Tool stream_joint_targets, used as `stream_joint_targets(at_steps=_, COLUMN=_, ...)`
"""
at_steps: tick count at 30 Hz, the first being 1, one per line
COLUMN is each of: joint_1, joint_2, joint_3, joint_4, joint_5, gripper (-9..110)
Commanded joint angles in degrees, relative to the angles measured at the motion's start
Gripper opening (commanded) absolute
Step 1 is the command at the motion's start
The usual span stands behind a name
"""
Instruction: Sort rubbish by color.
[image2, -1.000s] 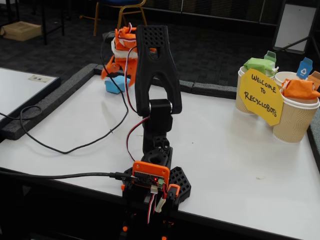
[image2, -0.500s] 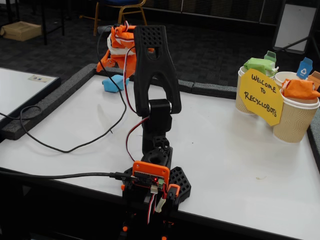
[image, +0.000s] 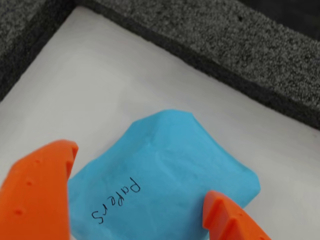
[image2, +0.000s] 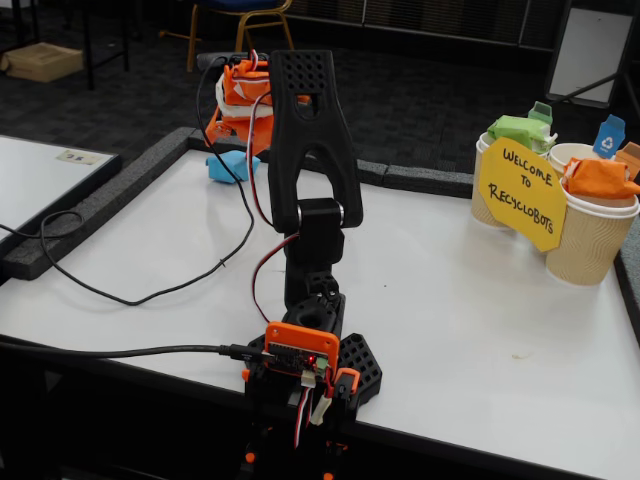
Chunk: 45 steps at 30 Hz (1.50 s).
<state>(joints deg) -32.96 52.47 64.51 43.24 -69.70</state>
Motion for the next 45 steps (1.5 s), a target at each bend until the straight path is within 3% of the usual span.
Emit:
stream_joint_targets(at_steps=1, joint_1=1.58, joint_2=9.58, joint_3=-7.21, joint_4=0.18, joint_5=-1.23, gripper=20)
stream_joint_targets(at_steps=11, joint_1=-0.88, joint_2=9.49, joint_3=-9.05, joint_4=8.44, joint_5=-1.41, gripper=21)
stream_joint_targets(at_steps=29, joint_1=-3.78, joint_2=0.53, joint_3=-13.01, joint_4=4.39, joint_5=-1.32, gripper=19)
stream_joint_targets(at_steps=45, joint_1=0.62, joint_2=0.62, joint_3=-22.85, joint_4=1.32, joint_5=-1.32, gripper=20)
